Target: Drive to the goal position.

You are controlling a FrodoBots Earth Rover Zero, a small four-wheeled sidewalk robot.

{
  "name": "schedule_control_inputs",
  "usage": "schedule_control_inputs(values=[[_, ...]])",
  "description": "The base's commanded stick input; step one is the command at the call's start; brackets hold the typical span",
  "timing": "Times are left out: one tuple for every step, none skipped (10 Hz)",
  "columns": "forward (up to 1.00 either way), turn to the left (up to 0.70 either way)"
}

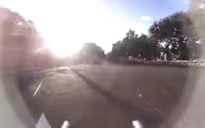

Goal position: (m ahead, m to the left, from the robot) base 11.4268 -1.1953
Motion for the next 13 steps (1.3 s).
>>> schedule_control_inputs(values=[[0.70, -0.28], [0.70, -0.28], [0.70, -0.28], [0.70, 0.03], [0.70, 0.03], [0.70, 0.03], [0.70, -0.28], [0.70, -0.28], [0.70, -0.28], [0.70, 0.03], [0.70, 0.03], [0.70, 0.03], [0.70, -0.03]])
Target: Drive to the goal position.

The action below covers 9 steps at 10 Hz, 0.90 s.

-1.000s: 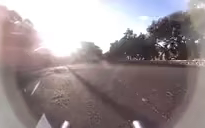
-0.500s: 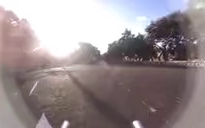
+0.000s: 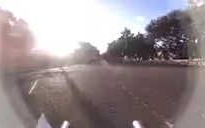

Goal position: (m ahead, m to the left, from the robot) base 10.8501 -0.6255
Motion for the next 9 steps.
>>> schedule_control_inputs(values=[[0.70, -0.14], [0.70, -0.25], [0.70, 0.03], [0.70, 0.03], [0.70, 0.03], [0.70, 0.03], [0.70, 0.03], [0.70, 0.03], [0.70, 0.03]])
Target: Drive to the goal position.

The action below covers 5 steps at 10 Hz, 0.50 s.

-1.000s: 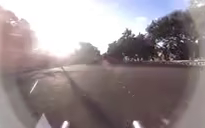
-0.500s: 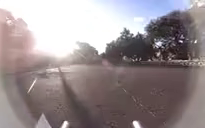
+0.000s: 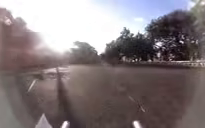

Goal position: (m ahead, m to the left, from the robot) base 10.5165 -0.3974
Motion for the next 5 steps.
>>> schedule_control_inputs(values=[[0.70, 0.03], [0.70, 0.03], [0.70, 0.03], [0.70, 0.03], [0.70, 0.03]])
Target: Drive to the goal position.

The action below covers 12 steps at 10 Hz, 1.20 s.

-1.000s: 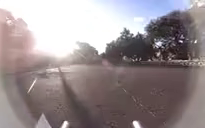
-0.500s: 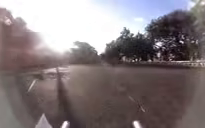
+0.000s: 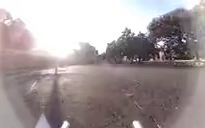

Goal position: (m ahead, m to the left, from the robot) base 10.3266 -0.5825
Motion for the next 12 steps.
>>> schedule_control_inputs(values=[[0.70, 0.03], [0.70, 0.03], [0.70, 0.03], [0.70, 0.03], [0.70, 0.03], [0.70, 0.03], [0.70, 0.03], [0.70, 0.03], [0.70, -0.07], [0.70, -0.18], [0.70, -0.28], [0.70, -0.28]])
